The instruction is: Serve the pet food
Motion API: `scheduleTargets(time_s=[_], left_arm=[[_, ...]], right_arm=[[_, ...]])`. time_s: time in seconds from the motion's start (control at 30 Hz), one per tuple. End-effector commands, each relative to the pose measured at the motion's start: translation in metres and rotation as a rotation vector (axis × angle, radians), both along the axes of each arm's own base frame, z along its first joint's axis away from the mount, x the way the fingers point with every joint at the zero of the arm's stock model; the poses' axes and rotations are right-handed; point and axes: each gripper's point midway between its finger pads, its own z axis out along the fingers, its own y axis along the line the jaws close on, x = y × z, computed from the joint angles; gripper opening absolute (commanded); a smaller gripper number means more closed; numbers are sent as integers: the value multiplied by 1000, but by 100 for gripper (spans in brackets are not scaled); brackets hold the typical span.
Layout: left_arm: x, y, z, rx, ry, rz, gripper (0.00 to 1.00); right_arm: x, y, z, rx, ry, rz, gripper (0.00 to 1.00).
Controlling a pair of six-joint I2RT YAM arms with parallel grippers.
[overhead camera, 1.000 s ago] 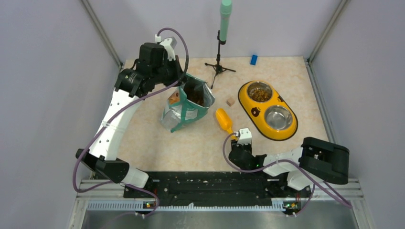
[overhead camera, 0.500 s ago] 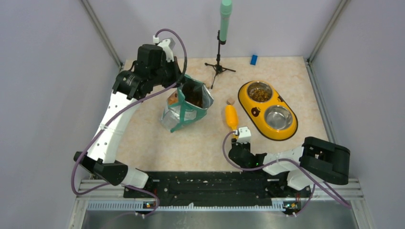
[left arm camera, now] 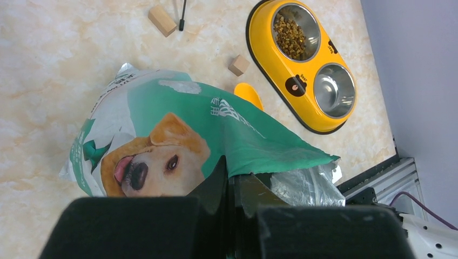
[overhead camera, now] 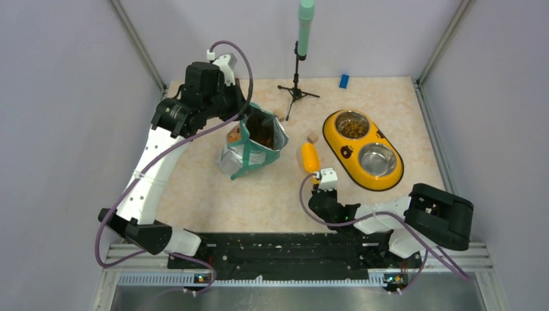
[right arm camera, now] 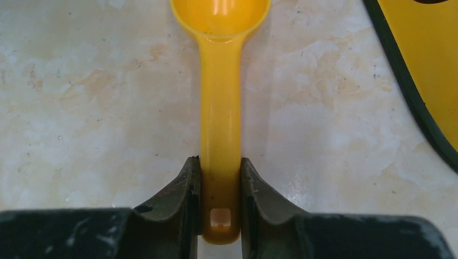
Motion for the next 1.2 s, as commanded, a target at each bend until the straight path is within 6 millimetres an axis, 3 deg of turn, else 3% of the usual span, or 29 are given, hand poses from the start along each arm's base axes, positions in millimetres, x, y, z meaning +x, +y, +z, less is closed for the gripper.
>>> scheduleTargets(time_s=[0.0,0.2,0.33,0.47,0.63,0.87,0.97,1.07,1.17], left_arm=[[-8,-4,60,-121,-184,-15,0],[-13,-14,76,-191,-227,-68,0],[-4,-10,68,-144,-234,-44,0],[4,-10,62,-123,-235,-38,0],[11,-8,60,-95,-246,-24,0],[14,-2,60,-69,-248,4,0],[12,0,62,-66,-248,10,0],[10,4,62,-57,-250,20,0],[9,8,59,-41,-248,31,0]], right_arm=[[-8,1,18,-34,57,58,0],[-34,10,90,70,117,207,0],[-51,-7,138,142,138,224,0],[-64,-27,159,121,194,200,0],[-66,-24,156,121,222,199,0],[-36,-5,98,11,184,133,0],[-21,7,82,13,195,133,0],[-11,17,82,15,214,150,0],[-9,14,95,-8,252,159,0]])
